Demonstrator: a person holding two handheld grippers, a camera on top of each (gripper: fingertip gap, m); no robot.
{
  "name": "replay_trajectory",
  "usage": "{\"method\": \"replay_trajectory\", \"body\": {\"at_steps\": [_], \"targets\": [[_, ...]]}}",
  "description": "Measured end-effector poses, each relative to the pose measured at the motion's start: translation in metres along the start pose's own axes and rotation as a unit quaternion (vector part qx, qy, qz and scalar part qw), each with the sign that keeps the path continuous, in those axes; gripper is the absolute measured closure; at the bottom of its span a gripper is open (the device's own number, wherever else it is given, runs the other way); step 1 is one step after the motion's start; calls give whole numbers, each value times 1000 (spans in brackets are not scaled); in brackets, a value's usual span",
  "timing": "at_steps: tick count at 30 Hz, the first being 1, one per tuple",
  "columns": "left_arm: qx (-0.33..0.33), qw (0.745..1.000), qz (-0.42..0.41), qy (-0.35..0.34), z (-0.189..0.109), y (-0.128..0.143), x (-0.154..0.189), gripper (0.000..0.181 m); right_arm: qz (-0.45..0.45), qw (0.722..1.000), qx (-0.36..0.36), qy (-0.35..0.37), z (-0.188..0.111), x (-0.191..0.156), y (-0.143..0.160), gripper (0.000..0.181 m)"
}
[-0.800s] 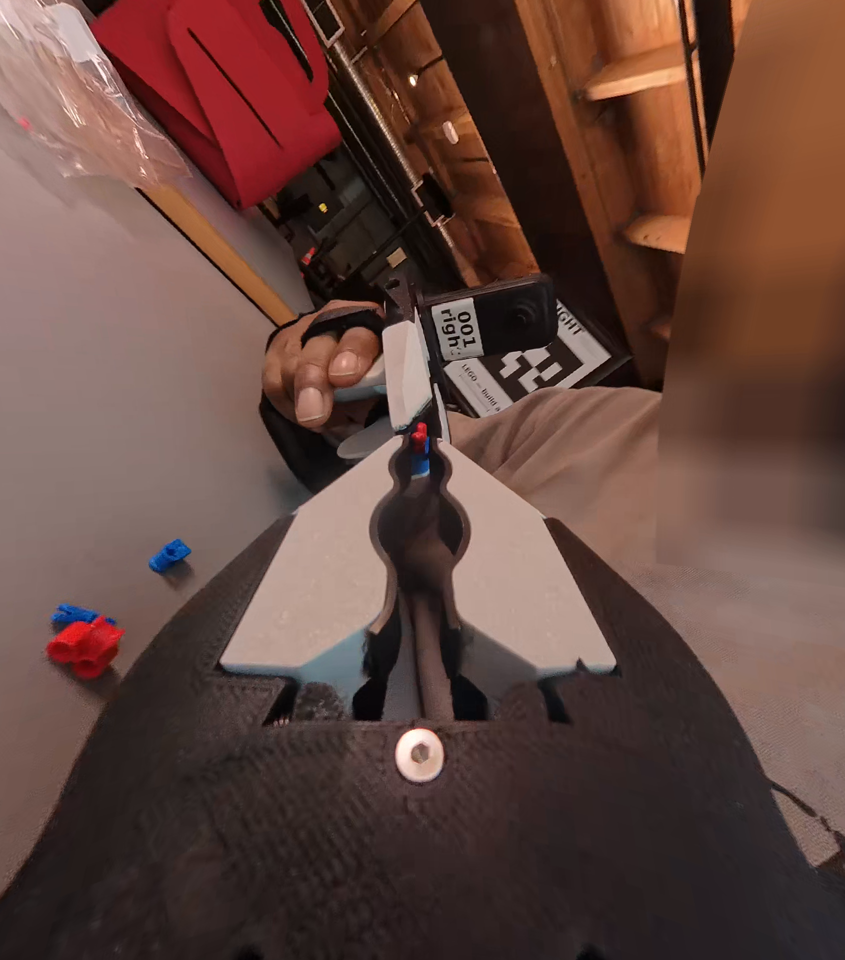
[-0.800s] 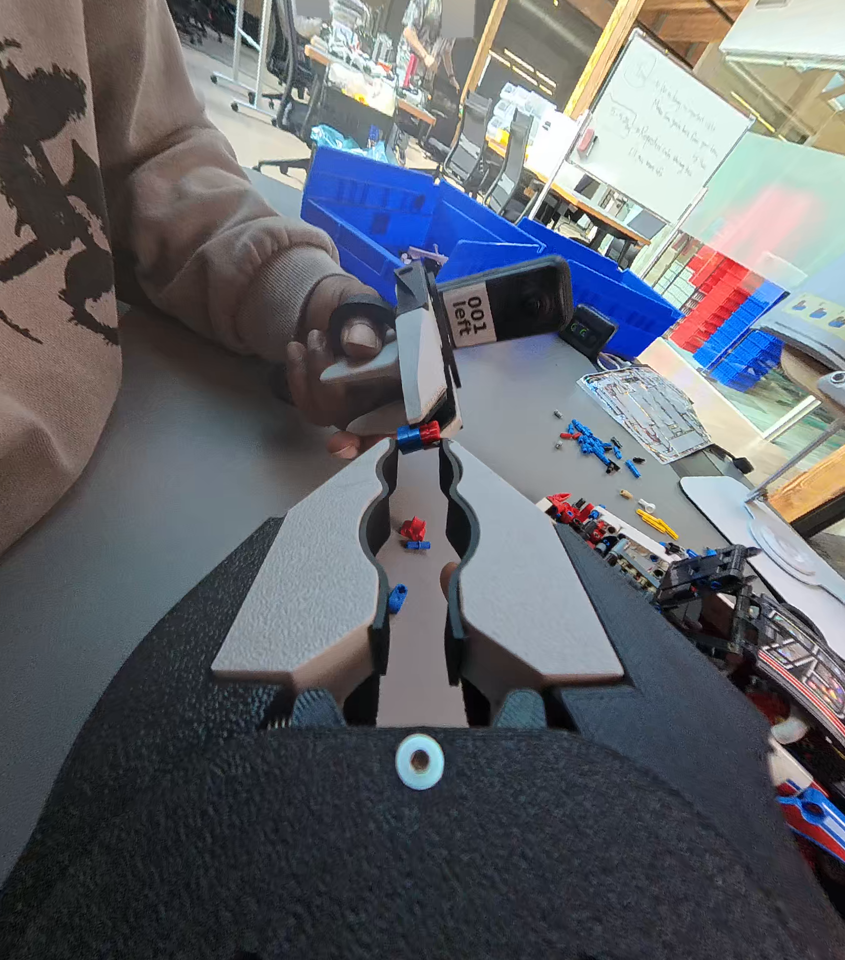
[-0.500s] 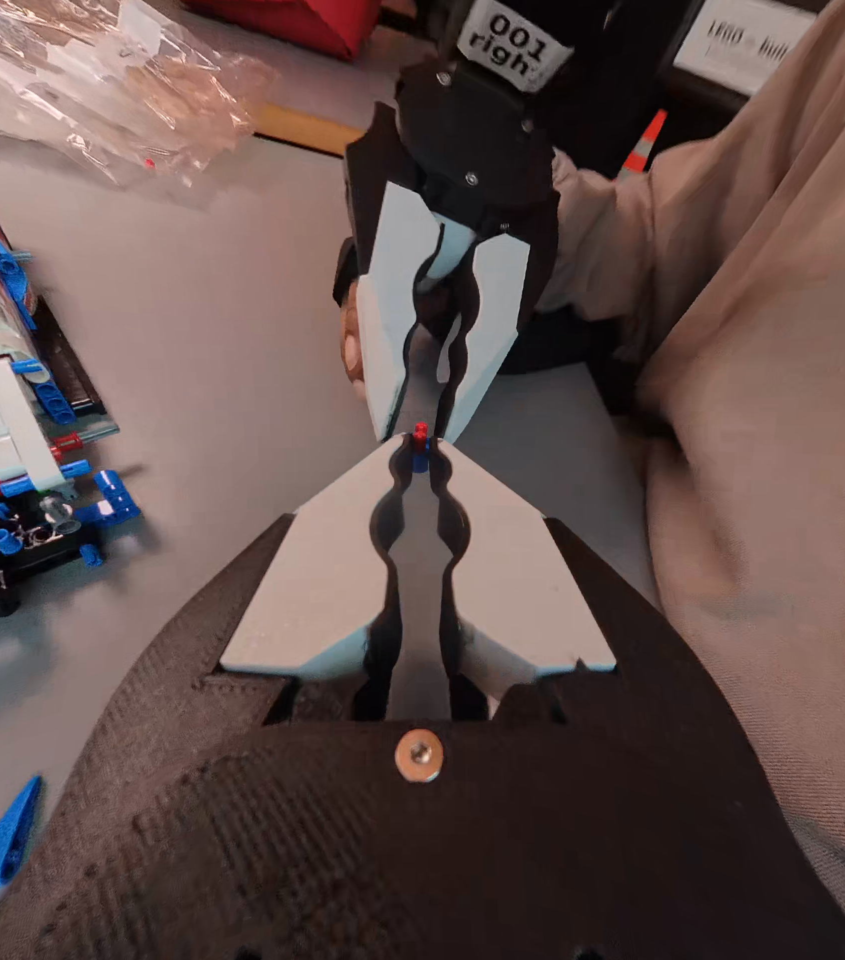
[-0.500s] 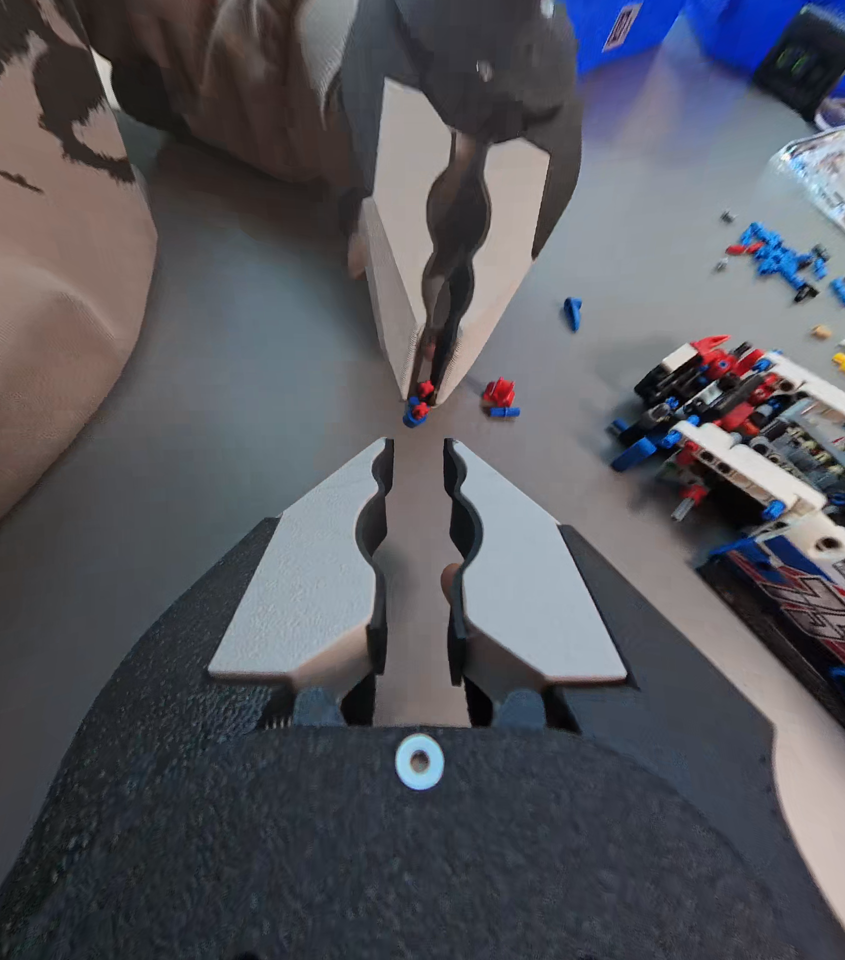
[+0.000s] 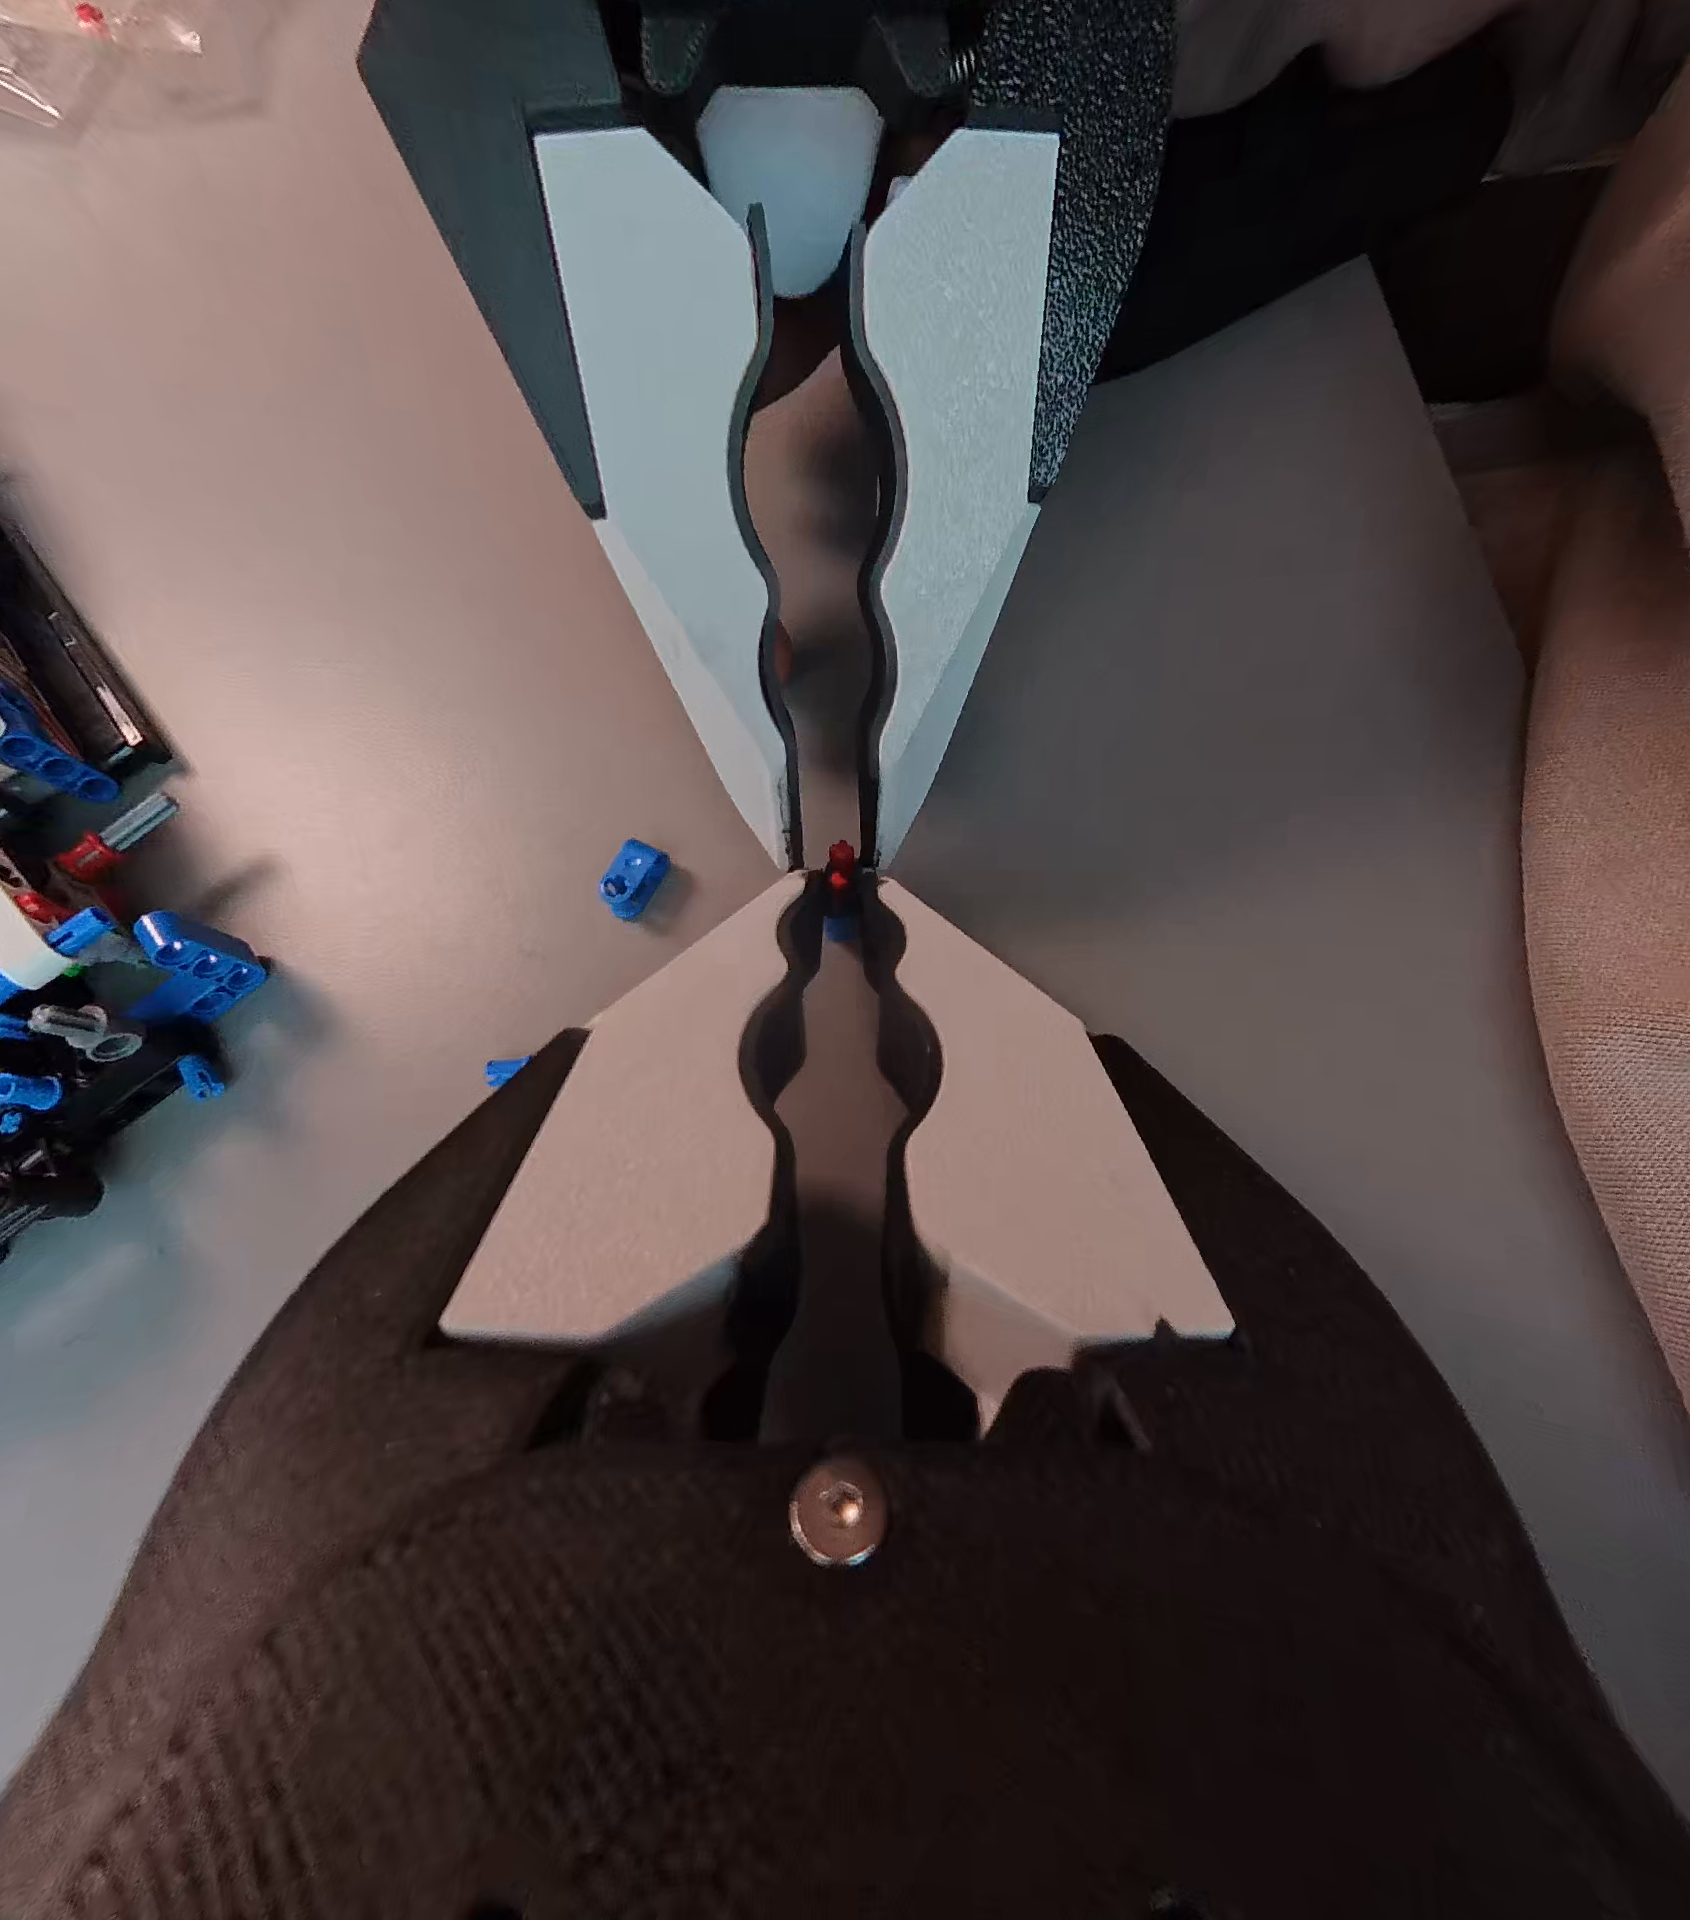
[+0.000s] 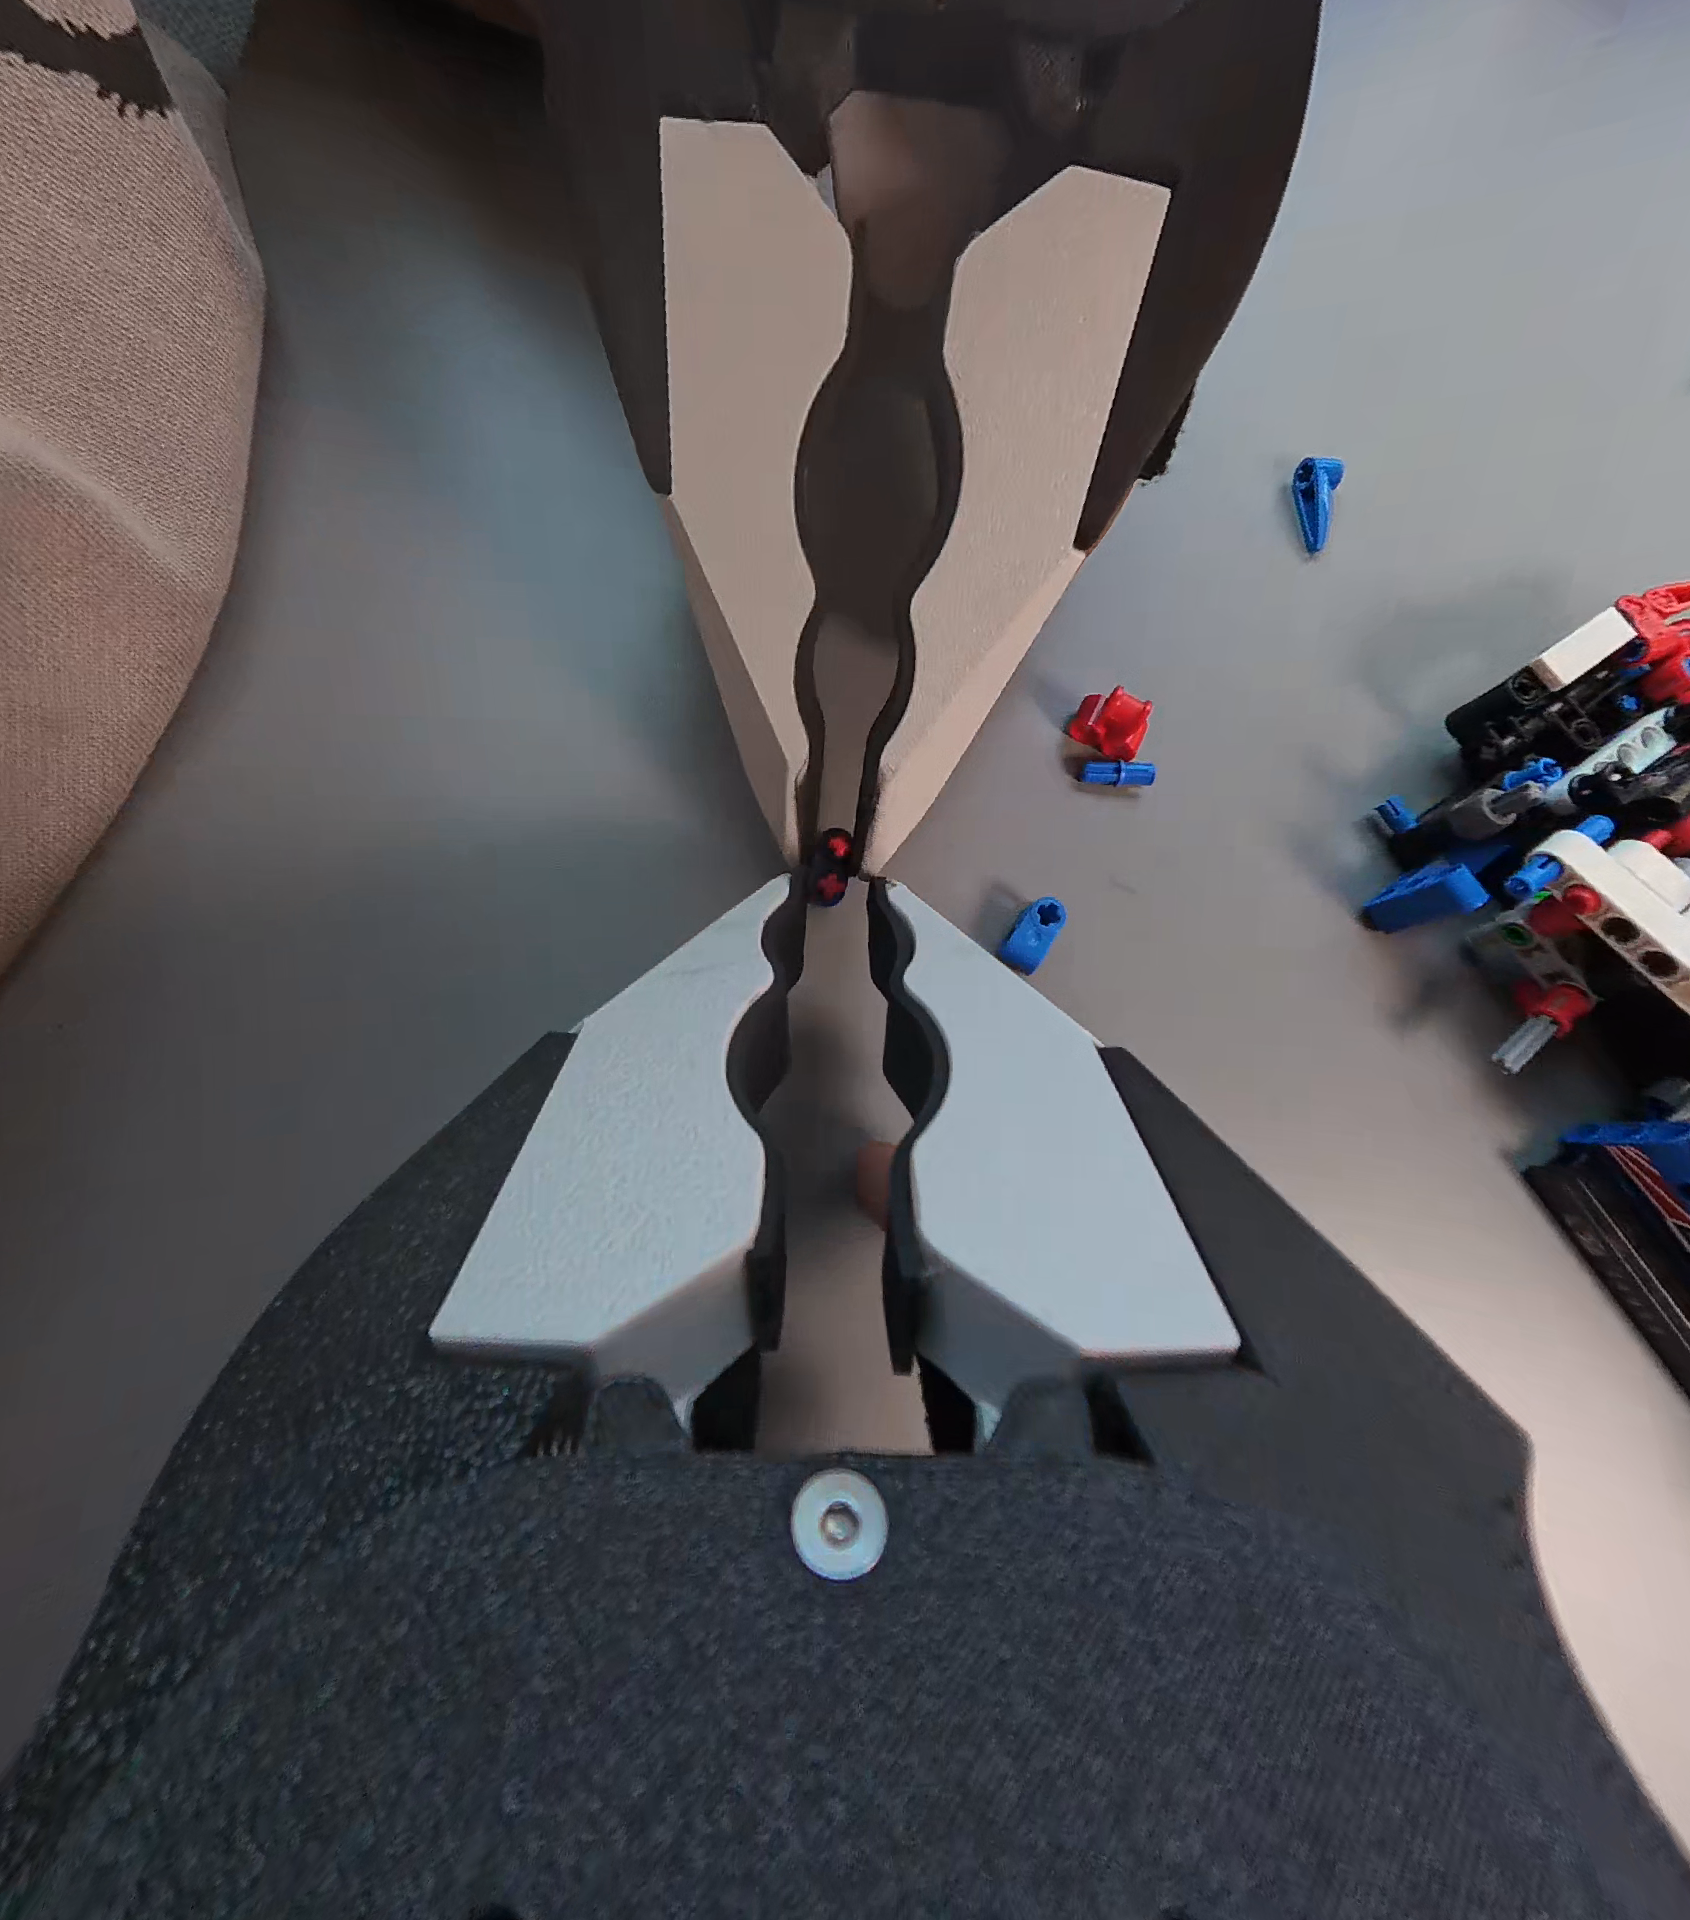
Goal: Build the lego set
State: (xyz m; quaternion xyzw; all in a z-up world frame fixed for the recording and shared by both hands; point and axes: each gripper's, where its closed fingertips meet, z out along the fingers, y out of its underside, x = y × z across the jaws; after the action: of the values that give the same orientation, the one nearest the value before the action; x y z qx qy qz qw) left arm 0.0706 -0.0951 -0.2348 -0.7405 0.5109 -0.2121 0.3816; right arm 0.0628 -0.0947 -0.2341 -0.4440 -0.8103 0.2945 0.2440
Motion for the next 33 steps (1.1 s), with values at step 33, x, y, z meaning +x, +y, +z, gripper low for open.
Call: {"method": "replay_trajectory", "body": {"at_steps": [33], "targets": [[-112, 993, -38, 14, 0, 5, 4, 178, 7, 997, -71, -42, 4, -8, 3, 178]]}}
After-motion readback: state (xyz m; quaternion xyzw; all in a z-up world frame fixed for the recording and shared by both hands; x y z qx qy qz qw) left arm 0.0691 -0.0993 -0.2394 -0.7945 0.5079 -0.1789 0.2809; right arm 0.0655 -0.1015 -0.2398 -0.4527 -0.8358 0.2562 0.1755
